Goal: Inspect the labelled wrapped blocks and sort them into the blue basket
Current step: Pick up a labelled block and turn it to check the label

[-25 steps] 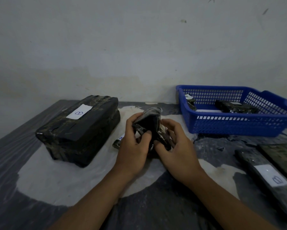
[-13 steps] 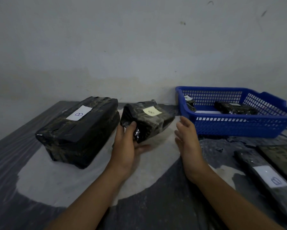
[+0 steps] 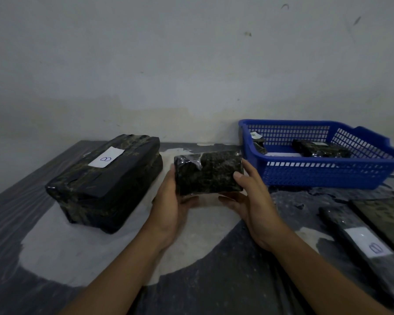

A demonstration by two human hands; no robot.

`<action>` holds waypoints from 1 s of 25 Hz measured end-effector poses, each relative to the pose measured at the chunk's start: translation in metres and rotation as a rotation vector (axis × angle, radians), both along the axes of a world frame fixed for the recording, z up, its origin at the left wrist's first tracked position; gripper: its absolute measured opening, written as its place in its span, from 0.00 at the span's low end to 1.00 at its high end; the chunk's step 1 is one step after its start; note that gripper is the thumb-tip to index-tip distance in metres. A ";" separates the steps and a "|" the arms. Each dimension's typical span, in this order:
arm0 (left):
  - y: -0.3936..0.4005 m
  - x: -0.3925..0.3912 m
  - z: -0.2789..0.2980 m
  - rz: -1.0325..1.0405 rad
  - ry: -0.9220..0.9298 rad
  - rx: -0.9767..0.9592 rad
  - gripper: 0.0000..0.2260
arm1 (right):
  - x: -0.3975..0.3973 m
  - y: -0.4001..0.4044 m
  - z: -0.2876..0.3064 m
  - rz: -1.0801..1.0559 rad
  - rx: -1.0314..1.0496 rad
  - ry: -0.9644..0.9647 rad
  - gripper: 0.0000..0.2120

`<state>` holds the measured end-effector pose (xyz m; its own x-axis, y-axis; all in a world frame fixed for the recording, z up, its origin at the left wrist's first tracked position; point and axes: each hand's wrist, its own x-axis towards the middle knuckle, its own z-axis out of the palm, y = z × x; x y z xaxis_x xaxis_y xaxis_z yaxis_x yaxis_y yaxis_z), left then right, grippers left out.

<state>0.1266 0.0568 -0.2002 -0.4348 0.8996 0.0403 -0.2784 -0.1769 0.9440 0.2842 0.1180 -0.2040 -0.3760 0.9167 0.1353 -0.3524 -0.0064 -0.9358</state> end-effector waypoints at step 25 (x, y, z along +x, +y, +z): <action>0.000 -0.001 -0.013 -0.056 0.250 0.128 0.23 | 0.001 0.000 -0.006 -0.013 0.032 -0.058 0.29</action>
